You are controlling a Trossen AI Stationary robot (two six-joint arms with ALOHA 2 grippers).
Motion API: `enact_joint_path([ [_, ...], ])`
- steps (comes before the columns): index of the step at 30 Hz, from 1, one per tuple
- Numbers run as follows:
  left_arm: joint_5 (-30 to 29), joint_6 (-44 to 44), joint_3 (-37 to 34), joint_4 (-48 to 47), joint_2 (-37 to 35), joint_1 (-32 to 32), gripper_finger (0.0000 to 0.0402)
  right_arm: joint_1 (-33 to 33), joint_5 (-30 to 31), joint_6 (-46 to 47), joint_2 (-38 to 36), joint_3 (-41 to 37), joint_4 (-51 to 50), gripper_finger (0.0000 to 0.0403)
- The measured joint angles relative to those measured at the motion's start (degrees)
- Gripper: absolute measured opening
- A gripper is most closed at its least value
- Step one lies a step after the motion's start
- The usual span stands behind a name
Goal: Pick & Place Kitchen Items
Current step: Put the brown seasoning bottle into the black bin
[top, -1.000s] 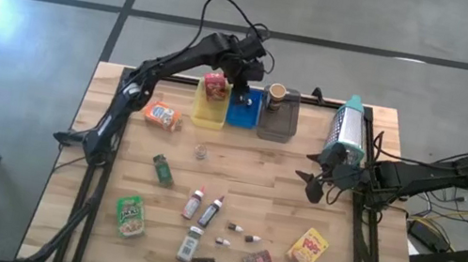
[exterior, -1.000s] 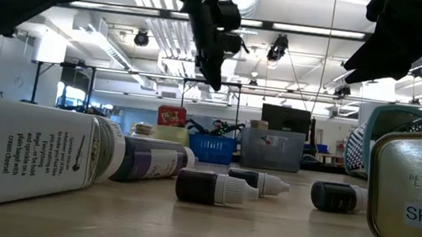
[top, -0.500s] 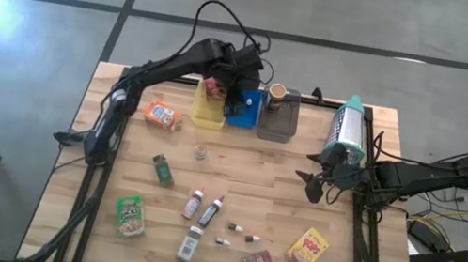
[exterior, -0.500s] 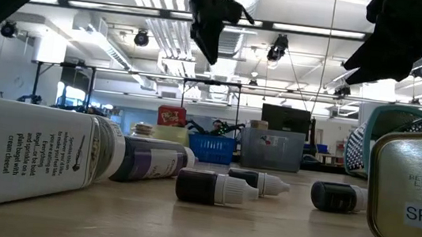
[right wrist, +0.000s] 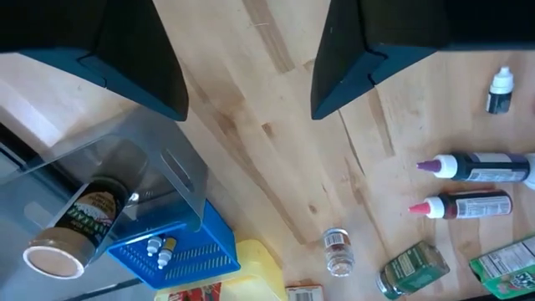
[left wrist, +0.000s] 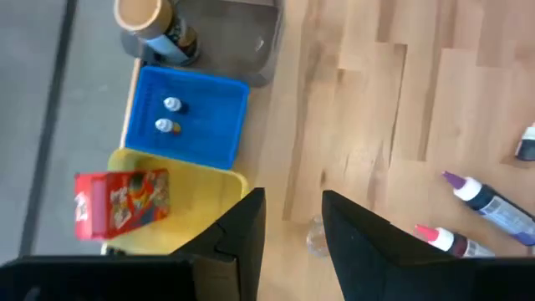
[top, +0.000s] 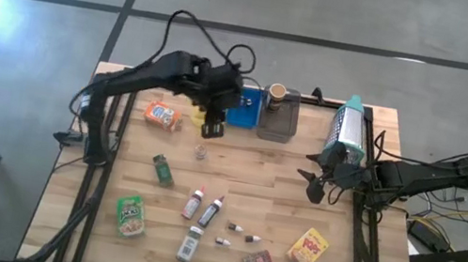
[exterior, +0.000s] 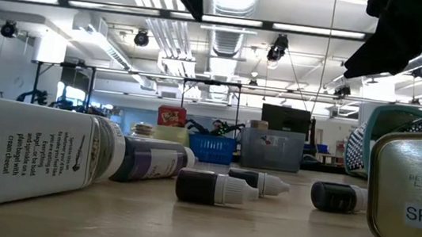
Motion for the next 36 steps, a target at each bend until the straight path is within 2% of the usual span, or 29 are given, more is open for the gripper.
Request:
enact_joint_path([
  [4,-4.5,-4.3,-6.6,1.0,-5.5,-2.1,0.0118,0.0,0.0,-0.3,0.0,0.0,0.0,0.0233],
  [9,-6.8,-9.2,-16.6,3.4,-12.8,-3.4,0.0117,0.0,0.0,-0.9,0.0,0.0,0.0,0.0224],
  [18,-7.0,-9.7,-34.5,13.5,-23.6,-3.6,0.0117,0.0,0.0,-0.8,0.1,0.0,0.1,0.0239],
  [26,-4.7,-6.4,-52.9,30.6,-32.6,-3.6,0.0117,0.0,0.0,-0.8,0.1,0.0,0.2,0.026],
  [29,-2.0,-5.8,-59.7,37.0,-35.1,-3.6,0.0117,0.0,0.0,-0.8,0.1,0.0,0.2,0.0265],
  [36,-1.8,-4.9,-72.1,46.7,-37.6,-3.6,0.0117,0.0,0.0,-0.7,0.1,0.0,0.2,0.0272],
])
